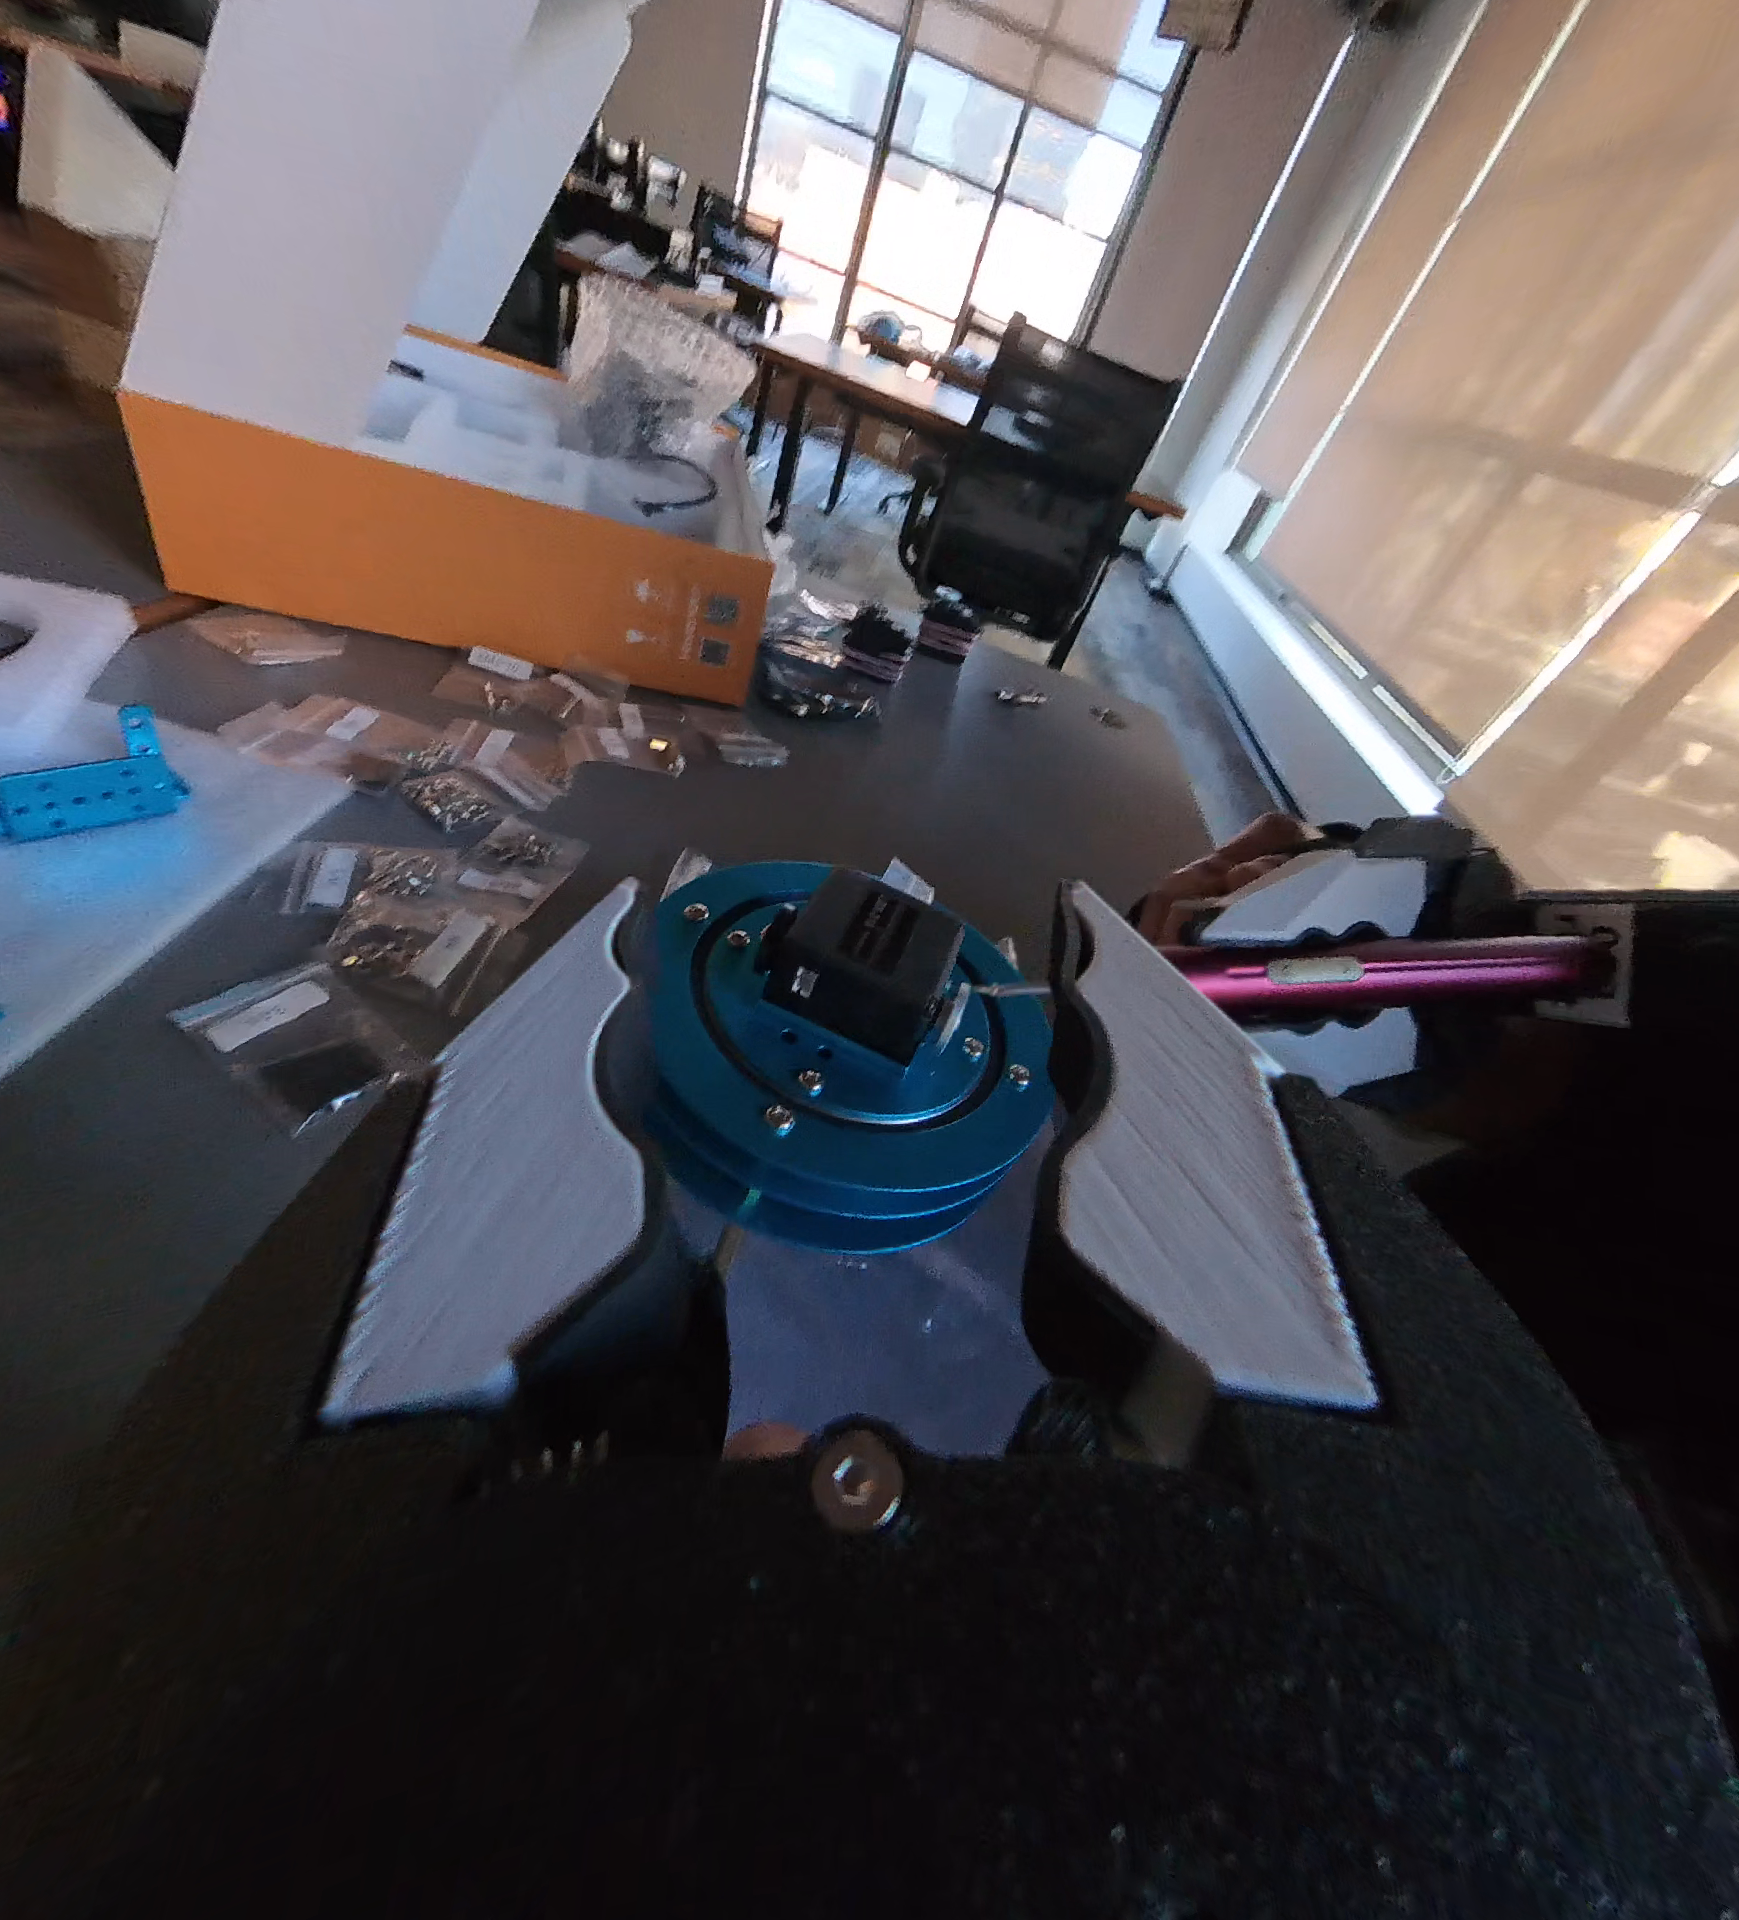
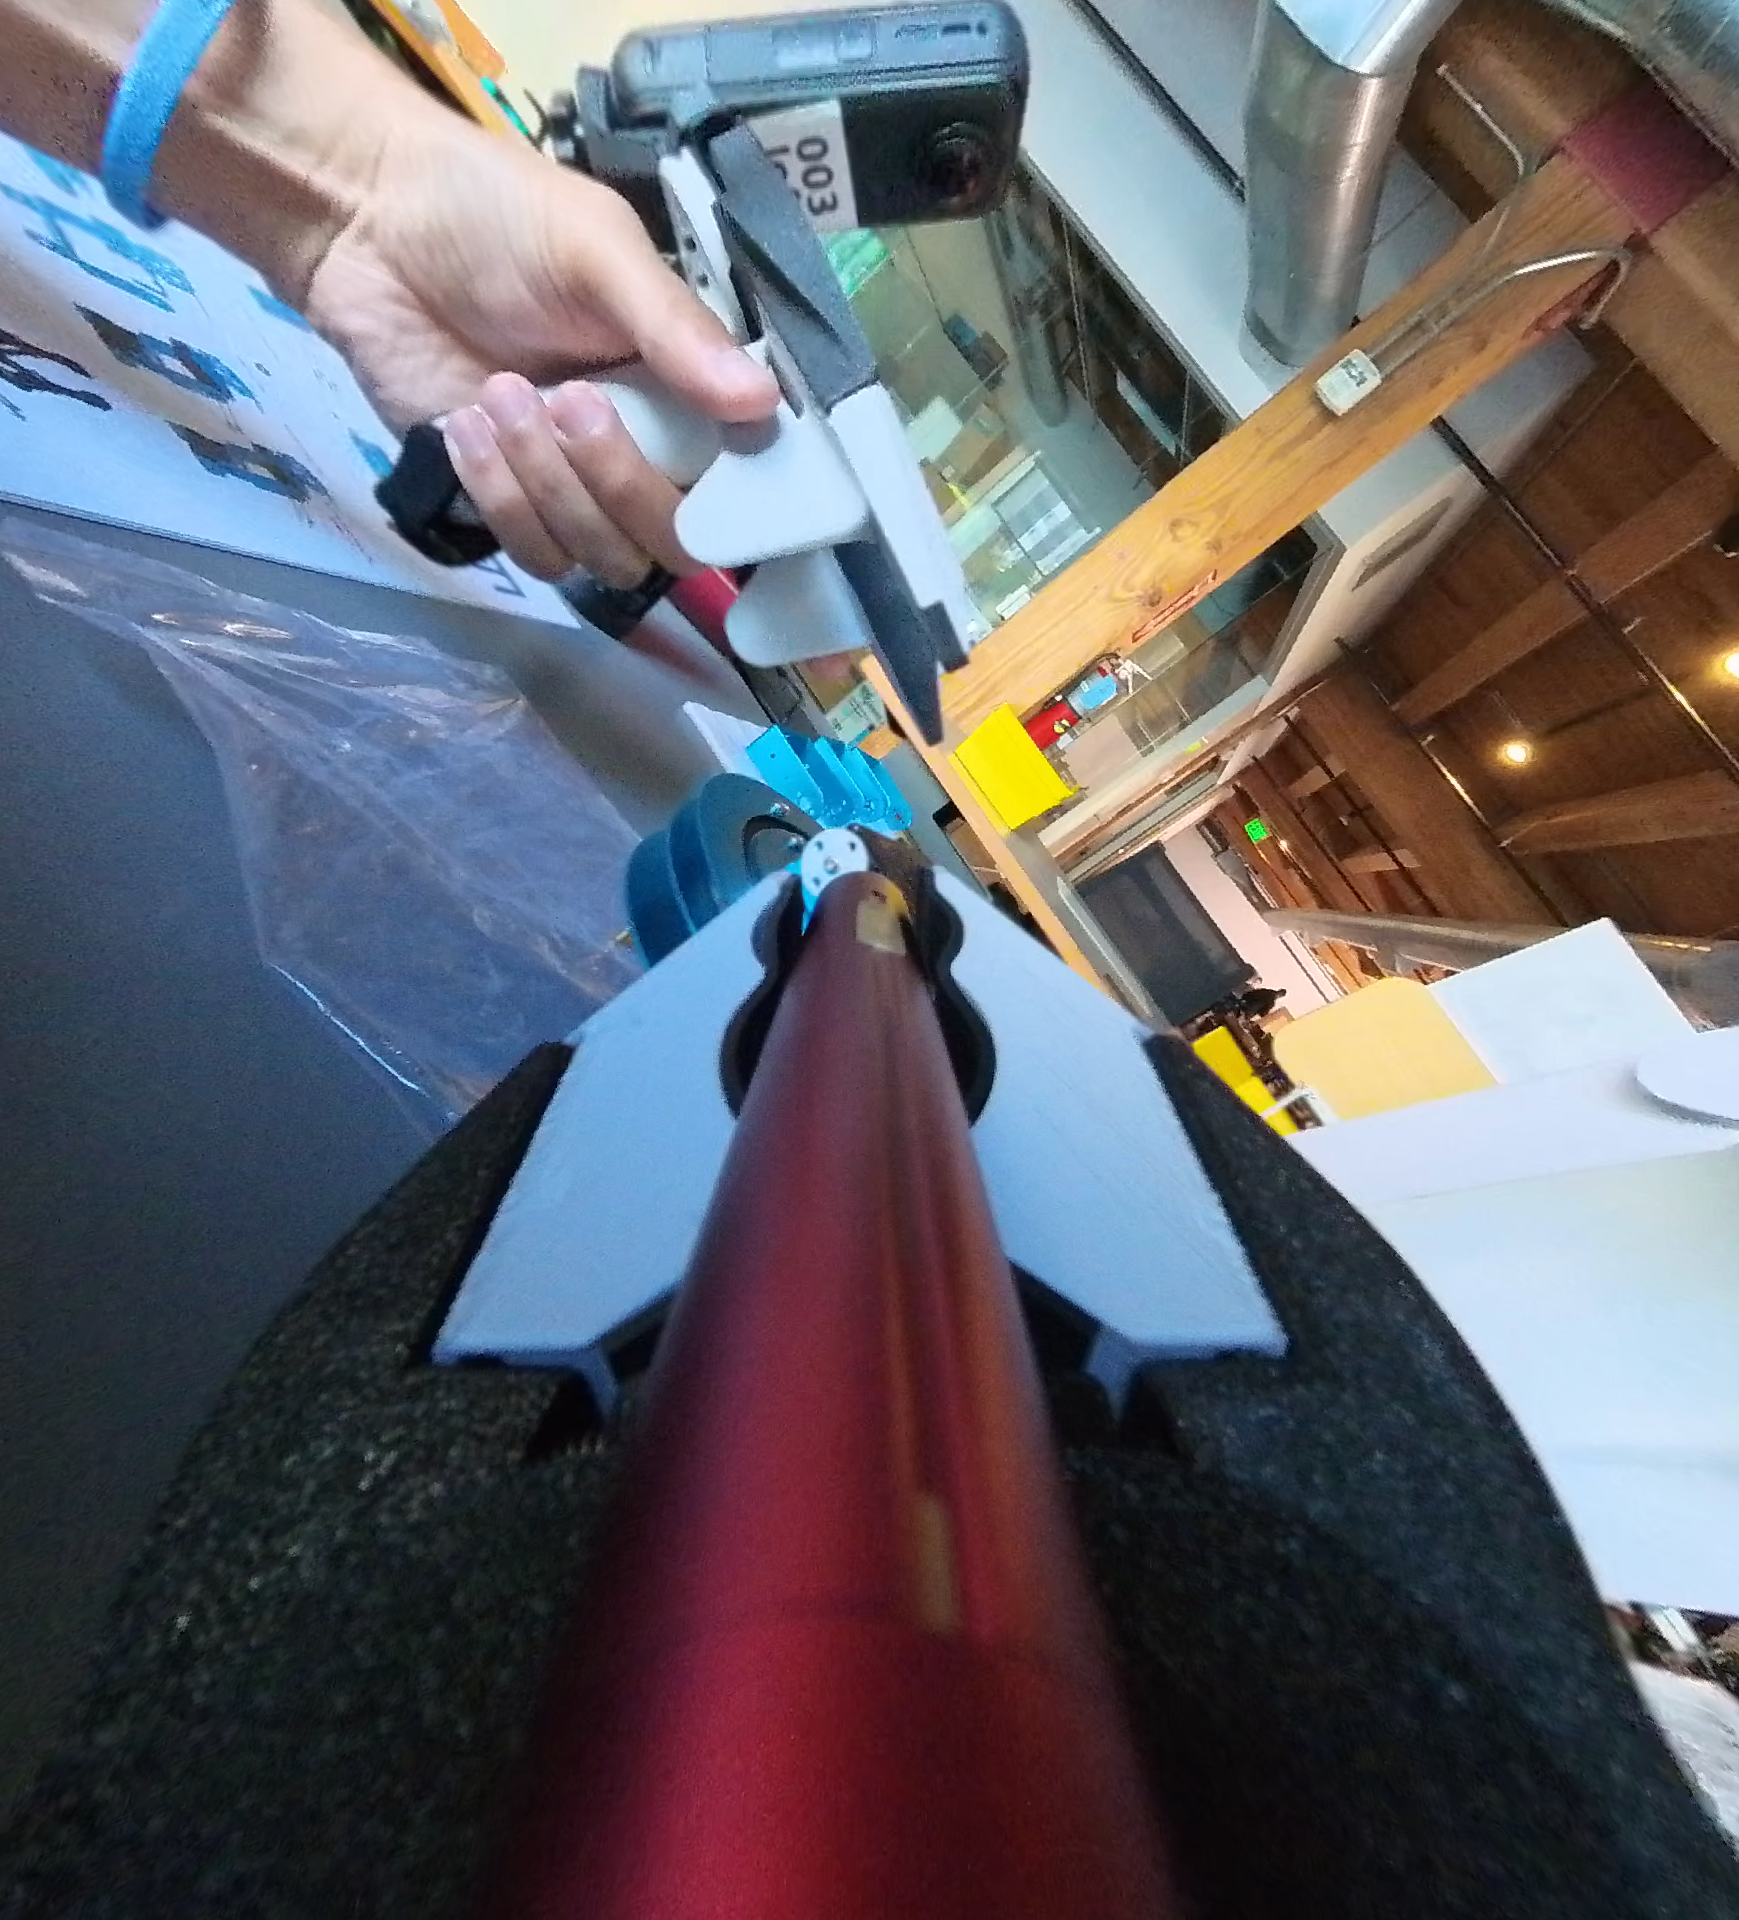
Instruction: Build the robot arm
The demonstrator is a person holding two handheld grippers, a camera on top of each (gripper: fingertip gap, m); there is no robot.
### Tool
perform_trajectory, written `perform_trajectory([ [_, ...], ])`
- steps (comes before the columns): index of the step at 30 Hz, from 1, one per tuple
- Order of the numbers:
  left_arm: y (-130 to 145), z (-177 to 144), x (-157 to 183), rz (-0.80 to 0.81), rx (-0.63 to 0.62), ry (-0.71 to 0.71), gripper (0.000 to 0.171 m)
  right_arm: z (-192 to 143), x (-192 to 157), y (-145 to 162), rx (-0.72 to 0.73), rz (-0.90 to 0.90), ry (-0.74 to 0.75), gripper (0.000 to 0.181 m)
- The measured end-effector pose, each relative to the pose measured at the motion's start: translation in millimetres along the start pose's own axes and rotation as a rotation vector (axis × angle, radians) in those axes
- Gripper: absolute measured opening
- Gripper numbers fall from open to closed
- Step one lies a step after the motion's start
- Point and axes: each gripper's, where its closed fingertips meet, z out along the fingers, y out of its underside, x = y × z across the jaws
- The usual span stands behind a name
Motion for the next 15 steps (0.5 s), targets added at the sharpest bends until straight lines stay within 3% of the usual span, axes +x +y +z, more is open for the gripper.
perform_trajectory([
  [6, 15.9, 2.8, 8.9, 0.014, 0.013, 0.044, 0.074, 0.8, -7.5, 5.6, -0.01, -0.015, -0.018, 0.021],
  [11, 37.4, 11.1, 10.7, 0.073, -0.05, 0.003, 0.073, 3.8, -9.5, 11.4, -0.031, -0.018, -0.029, 0.021],
  [15, 37.3, 18.4, 14.7, 0.105, -0.037, -0.017, 0.076, 4.7, -8.2, 11.1, -0.023, -0.007, -0.027, 0.021],
])
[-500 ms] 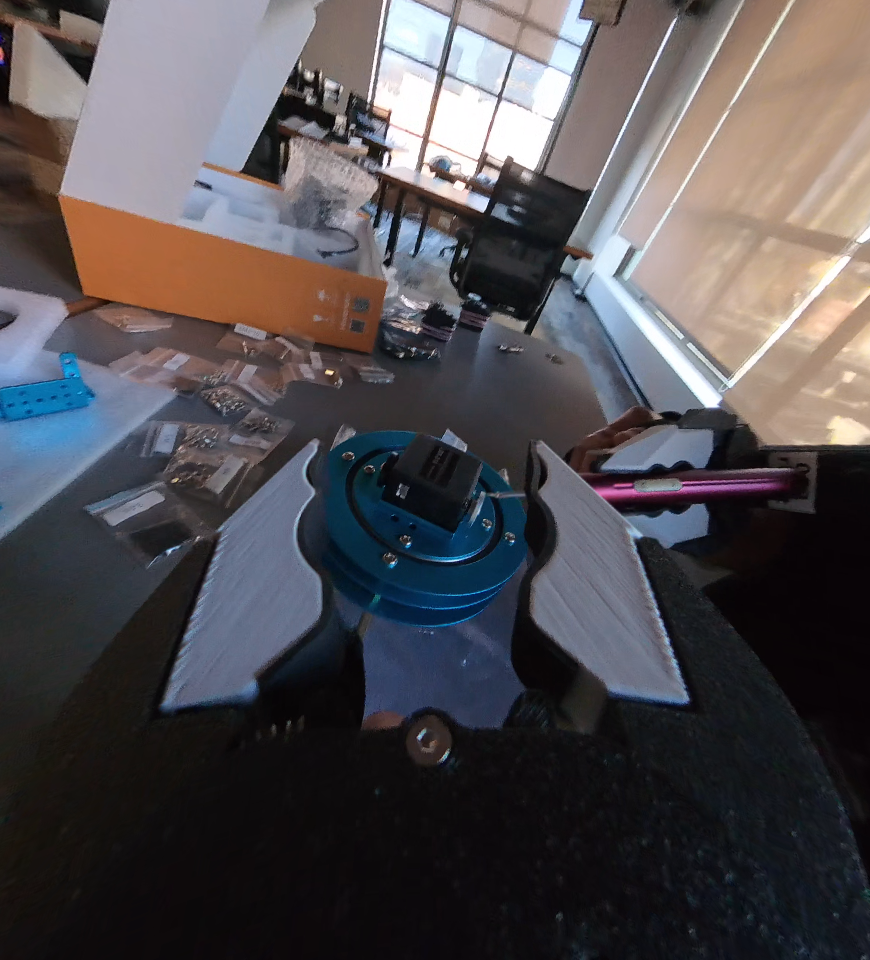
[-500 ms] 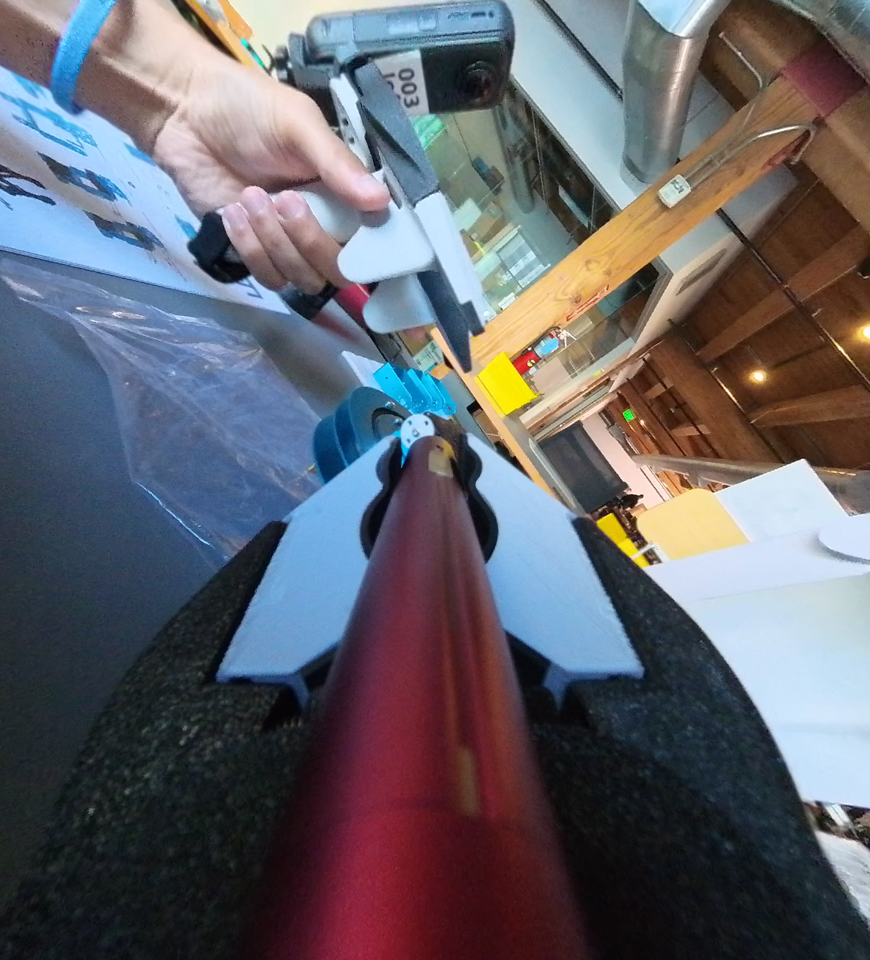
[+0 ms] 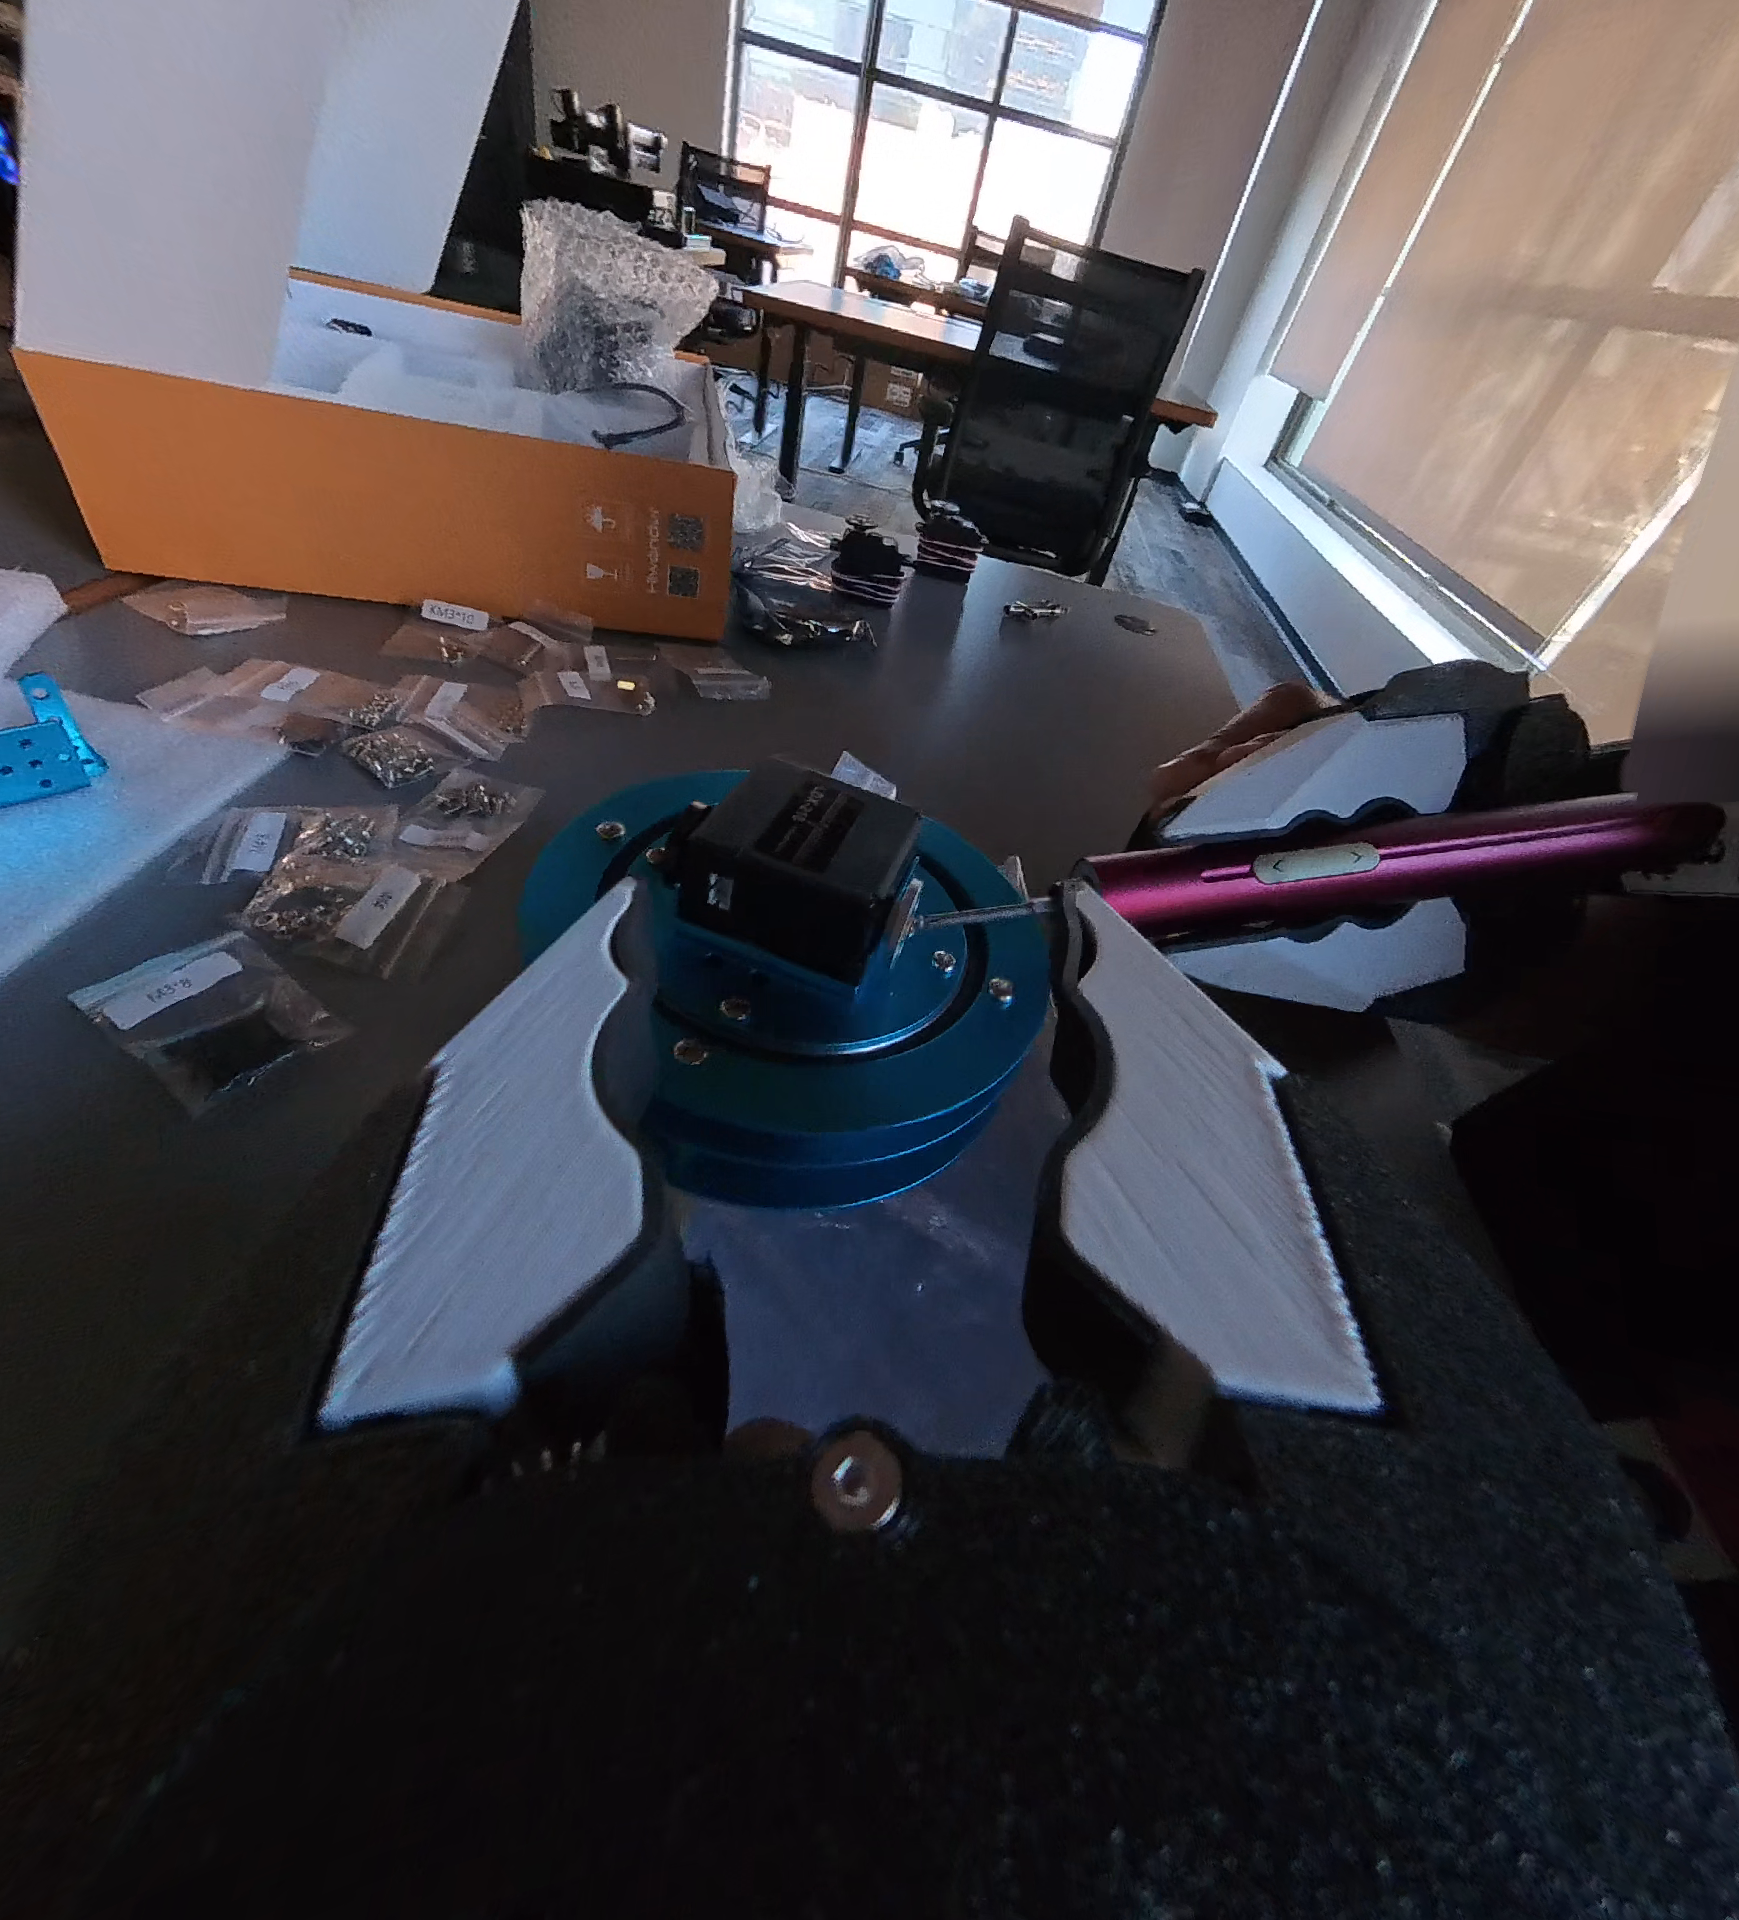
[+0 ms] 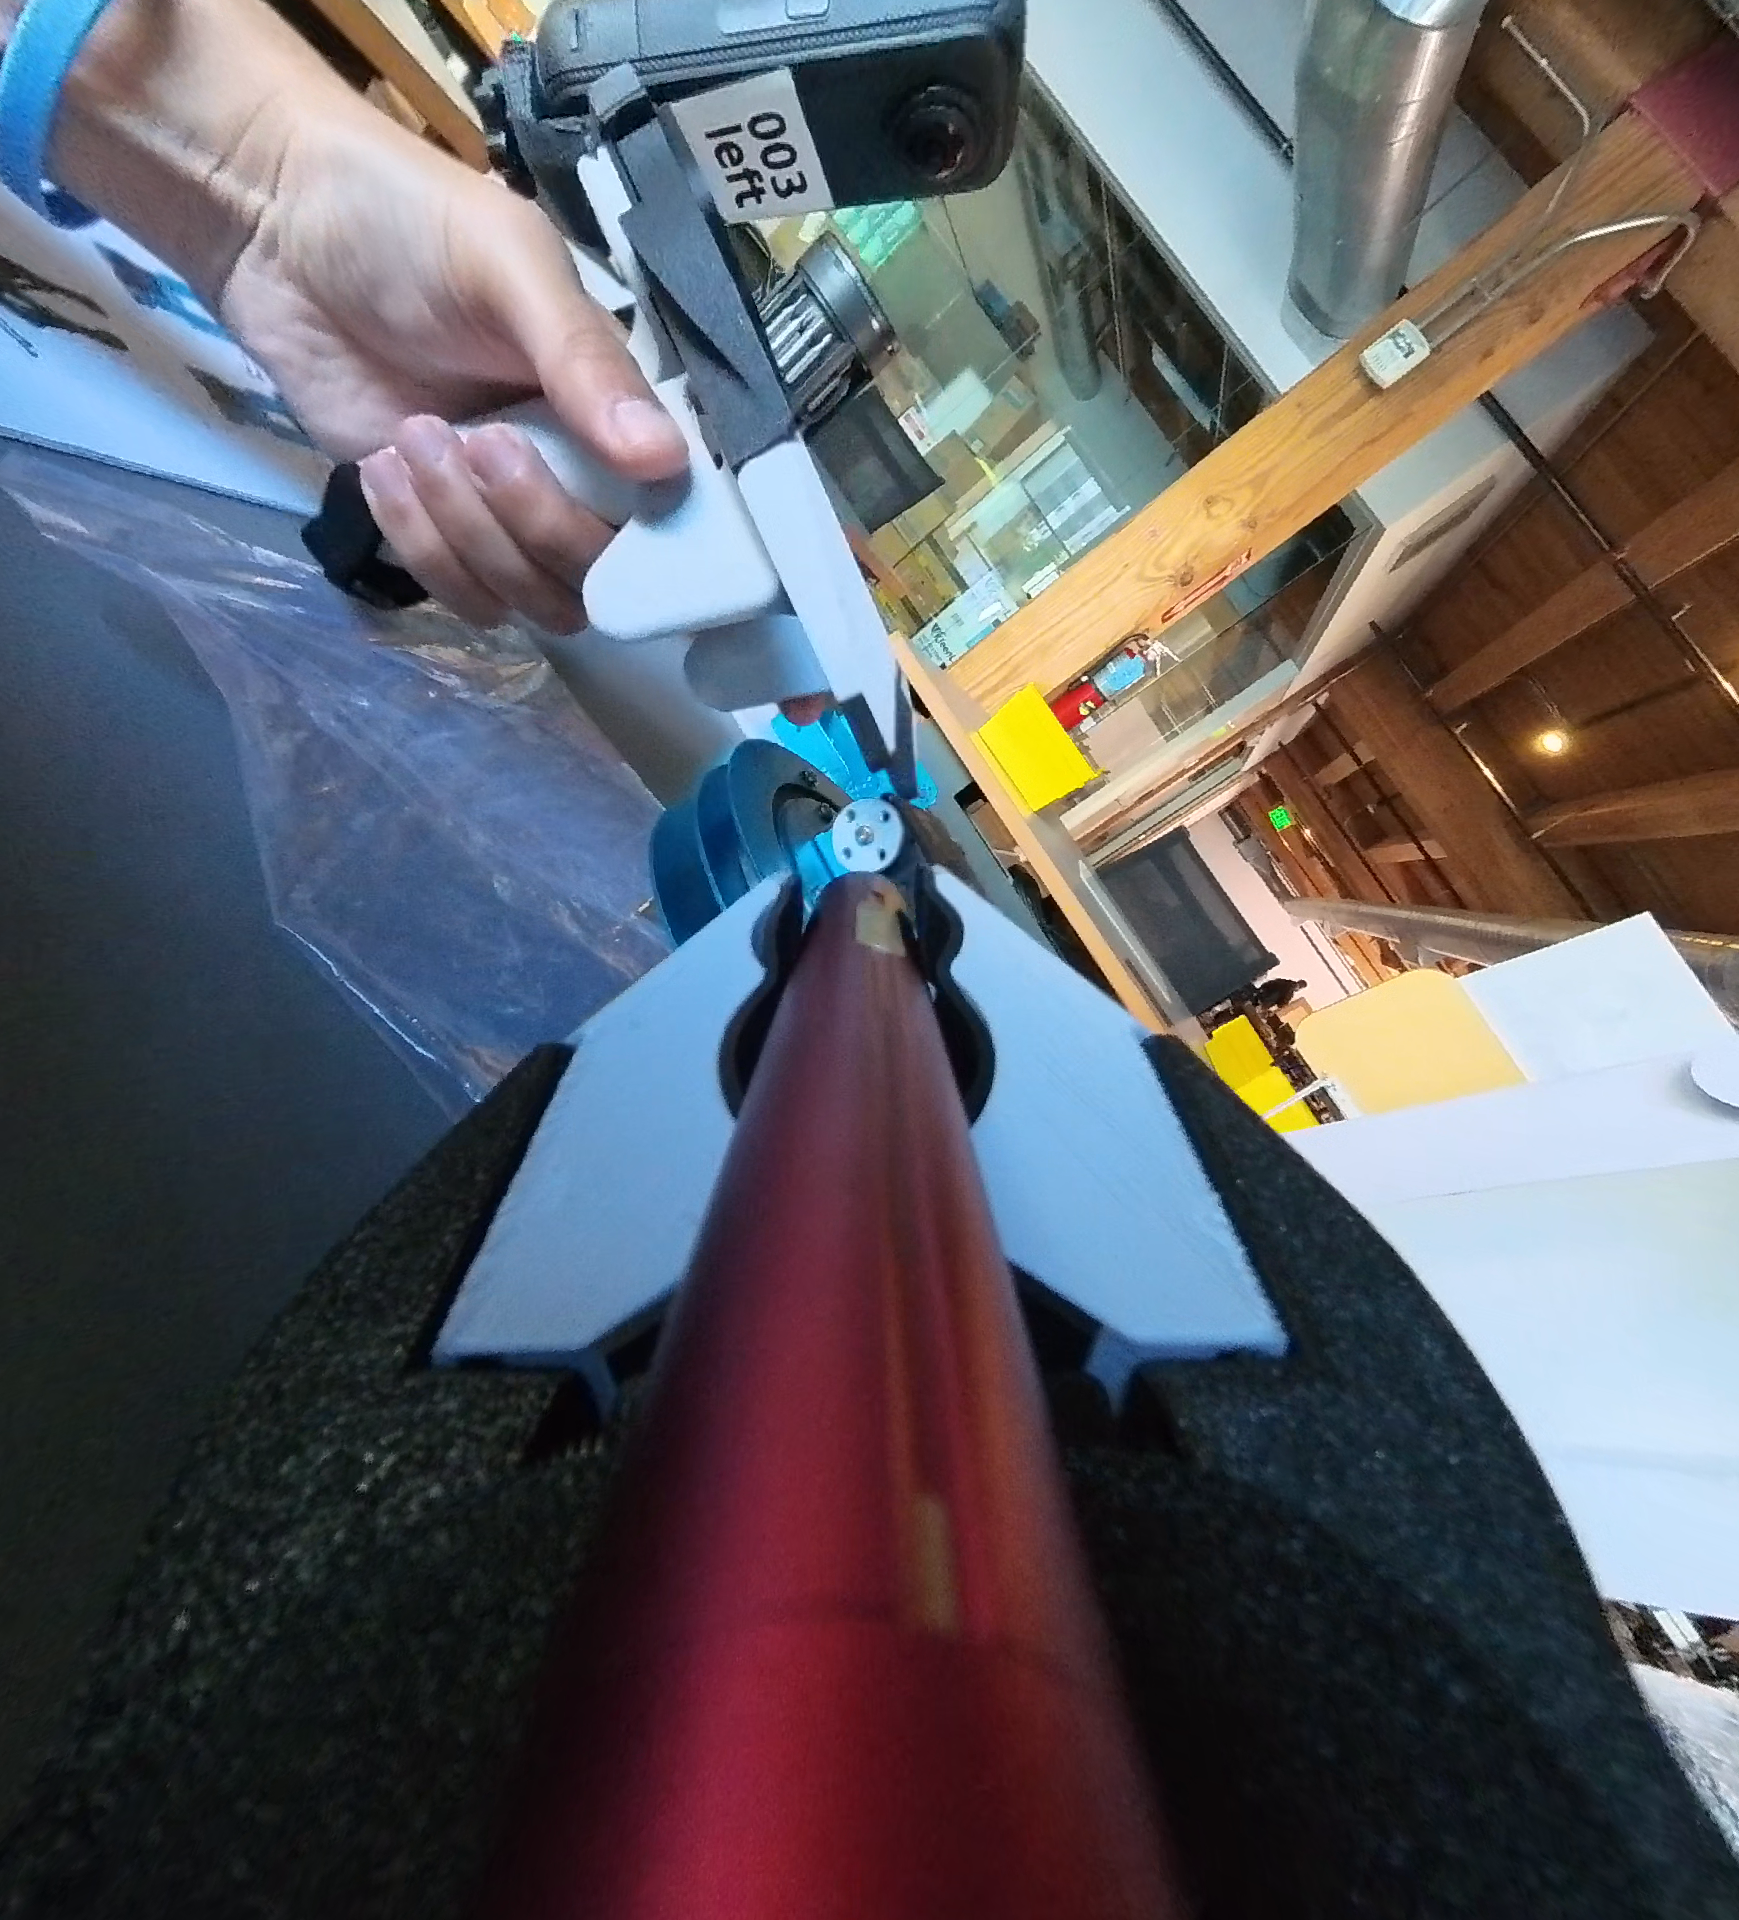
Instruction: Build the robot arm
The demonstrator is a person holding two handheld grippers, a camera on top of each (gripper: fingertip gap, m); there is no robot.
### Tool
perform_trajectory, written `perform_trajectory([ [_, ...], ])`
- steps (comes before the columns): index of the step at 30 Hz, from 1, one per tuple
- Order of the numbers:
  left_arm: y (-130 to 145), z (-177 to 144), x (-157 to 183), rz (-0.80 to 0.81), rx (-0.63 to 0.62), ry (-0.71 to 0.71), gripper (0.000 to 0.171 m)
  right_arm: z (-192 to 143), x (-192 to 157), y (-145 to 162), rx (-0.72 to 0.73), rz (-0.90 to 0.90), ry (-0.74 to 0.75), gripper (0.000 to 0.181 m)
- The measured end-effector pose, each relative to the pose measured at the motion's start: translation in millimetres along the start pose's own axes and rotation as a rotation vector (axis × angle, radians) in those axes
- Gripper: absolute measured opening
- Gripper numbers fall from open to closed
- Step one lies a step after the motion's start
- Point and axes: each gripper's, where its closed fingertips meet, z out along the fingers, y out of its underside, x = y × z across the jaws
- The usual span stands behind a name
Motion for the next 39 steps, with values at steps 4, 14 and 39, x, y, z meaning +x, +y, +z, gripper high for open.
perform_trajectory([
  [4, -0.3, 4.4, 3.3, 0.025, 0.004, -0.011, 0.08, 0.5, 0.6, -0.7, 0.009, -0.007, 0.006, 0.021],
  [14, 3.6, 7.8, 5.3, 0.011, 0.003, -0.001, 0.082, 2.4, -0.6, 1.3, 0.005, -0.007, 0.0, 0.021],
  [39, 10.5, 8.3, 2.2, 0.033, -0.033, -0.033, 0.07, 2.9, 0.2, 2.5, 0.005, -0.02, 0.013, 0.021],
])
